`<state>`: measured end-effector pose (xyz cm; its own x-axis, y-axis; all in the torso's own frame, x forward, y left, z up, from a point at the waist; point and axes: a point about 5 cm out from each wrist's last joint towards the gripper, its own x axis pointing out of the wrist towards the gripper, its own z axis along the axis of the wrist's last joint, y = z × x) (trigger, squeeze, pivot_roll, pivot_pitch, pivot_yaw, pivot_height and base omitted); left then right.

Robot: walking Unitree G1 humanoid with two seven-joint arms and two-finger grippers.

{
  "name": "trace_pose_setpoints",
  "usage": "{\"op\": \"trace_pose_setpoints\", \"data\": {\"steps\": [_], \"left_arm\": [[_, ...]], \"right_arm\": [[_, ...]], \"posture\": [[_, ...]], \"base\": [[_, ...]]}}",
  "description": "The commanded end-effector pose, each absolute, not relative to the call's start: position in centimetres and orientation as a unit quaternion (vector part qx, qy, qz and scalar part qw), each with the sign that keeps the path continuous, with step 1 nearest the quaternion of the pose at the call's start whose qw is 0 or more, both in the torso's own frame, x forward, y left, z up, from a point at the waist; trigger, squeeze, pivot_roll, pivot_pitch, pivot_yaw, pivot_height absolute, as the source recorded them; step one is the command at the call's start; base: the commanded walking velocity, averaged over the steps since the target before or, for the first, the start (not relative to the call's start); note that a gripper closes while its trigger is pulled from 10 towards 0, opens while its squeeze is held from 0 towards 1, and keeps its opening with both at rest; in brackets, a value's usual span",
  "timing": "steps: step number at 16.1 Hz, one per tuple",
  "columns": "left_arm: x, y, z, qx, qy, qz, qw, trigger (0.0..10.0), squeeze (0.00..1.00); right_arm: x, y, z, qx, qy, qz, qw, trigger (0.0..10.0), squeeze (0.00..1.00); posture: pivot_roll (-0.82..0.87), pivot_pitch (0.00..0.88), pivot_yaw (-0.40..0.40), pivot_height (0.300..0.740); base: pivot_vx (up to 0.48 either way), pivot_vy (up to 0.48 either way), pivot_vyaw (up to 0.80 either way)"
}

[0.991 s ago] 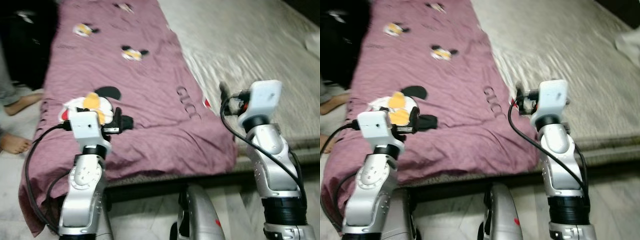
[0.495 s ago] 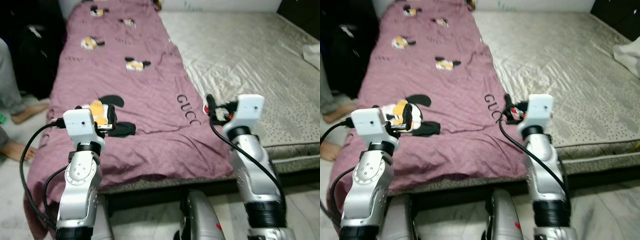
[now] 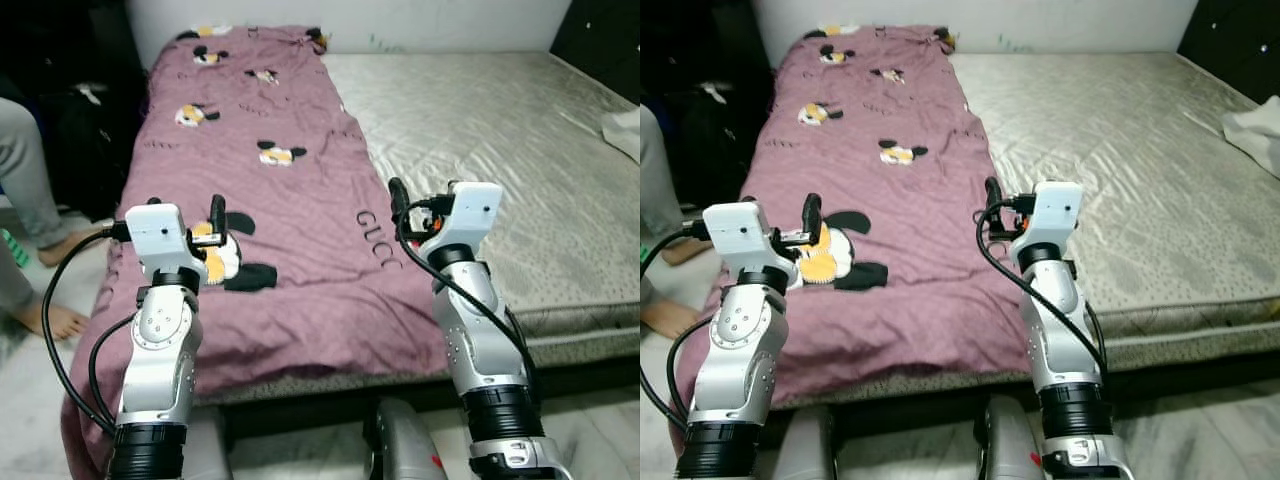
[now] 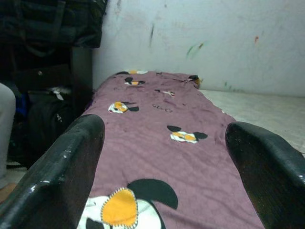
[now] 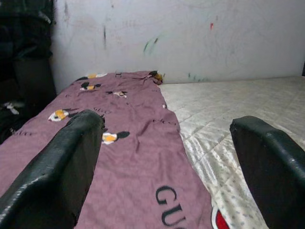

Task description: Clean up the room

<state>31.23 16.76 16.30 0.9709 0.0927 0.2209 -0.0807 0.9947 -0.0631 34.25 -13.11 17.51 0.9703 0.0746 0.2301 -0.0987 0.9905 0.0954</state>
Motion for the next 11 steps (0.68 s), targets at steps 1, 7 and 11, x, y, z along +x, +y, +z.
{"op": "trace_pose_setpoints", "data": {"steps": [1, 7, 11], "left_arm": [[31.6, 16.6, 16.6, -0.028, -0.122, 0.037, 0.991, 10.0, 0.00], [32.2, 16.2, 16.6, -0.027, -0.128, 0.030, 0.991, 10.0, 0.00], [32.8, 15.9, 16.5, -0.029, -0.121, 0.039, 0.991, 10.0, 0.00]], "right_arm": [[34.6, -12.9, 18.1, 0.057, -0.126, 0.044, 0.989, 10.0, 0.00], [35.1, -13.0, 17.7, 0.047, -0.127, 0.028, 0.990, 10.0, 0.00], [34.8, -14.0, 17.0, 0.028, -0.120, 0.016, 0.992, 10.0, 0.00]], "posture": [[-0.02, 0.000, -0.009, 0.643], [-0.02, 0.000, -0.003, 0.708], [-0.03, 0.000, -0.005, 0.740]], "base": [[0.000, 0.000, 0.00], [0.000, 0.000, 0.00], [0.000, 0.000, 0.00]]}}
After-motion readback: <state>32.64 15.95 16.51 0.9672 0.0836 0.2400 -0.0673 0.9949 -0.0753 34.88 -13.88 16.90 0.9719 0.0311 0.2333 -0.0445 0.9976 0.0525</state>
